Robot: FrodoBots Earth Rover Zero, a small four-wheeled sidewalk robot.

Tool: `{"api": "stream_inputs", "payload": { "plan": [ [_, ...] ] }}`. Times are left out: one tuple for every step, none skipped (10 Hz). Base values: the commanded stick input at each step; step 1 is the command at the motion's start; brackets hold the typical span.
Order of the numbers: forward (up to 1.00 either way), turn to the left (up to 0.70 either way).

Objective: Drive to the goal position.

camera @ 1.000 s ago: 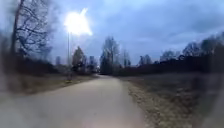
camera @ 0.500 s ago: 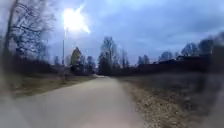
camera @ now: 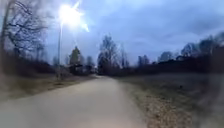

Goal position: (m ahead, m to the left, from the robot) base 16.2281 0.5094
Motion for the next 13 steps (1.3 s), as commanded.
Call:
{"api": "stream_inputs", "payload": {
  "plan": [
    [1.0,0.0],
    [1.0,0.0],
    [1.0,0.0],
    [1.0,0.0],
    [1.0,0.0],
    [1.0,0.0],
    [1.0,0.0],
    [1.0,0.0],
    [1.0,0.0],
    [1.0,0.0],
    [1.0,0.0],
    [1.0,0.0],
    [1.0,0.0]
  ]
}}
